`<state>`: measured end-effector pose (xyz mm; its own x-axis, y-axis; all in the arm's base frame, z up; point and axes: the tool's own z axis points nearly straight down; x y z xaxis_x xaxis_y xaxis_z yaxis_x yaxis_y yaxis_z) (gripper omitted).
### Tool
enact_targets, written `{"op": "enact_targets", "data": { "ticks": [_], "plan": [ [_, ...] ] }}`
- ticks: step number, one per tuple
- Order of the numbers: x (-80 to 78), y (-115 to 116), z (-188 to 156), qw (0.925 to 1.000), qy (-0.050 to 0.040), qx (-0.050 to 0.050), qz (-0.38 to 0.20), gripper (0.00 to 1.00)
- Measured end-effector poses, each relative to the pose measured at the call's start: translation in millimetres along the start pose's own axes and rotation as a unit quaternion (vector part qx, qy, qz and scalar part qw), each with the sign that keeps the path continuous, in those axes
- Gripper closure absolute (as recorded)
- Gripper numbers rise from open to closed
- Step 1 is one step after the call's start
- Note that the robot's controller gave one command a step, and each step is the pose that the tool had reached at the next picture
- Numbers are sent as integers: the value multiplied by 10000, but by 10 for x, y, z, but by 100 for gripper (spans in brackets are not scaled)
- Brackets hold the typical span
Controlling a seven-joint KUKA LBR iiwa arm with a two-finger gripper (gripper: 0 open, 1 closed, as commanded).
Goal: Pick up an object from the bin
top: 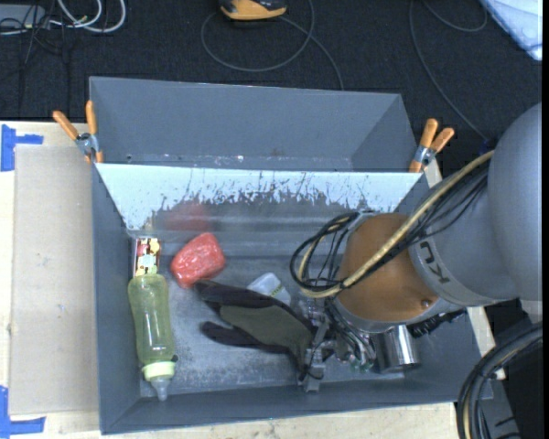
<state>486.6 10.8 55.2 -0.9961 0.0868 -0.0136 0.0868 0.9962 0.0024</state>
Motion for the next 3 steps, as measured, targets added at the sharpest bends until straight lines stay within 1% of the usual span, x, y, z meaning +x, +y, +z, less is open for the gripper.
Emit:
{"op": "enact_targets", "data": {
  "ticks": [1,2,3],
  "plan": [
    [26,-377,-238,10000,65,10,-72,0],
    [-113,-135,-159,9950,24,5,-996,0],
    [34,-376,-227,9999,86,9,-75,100]
  ]
}}
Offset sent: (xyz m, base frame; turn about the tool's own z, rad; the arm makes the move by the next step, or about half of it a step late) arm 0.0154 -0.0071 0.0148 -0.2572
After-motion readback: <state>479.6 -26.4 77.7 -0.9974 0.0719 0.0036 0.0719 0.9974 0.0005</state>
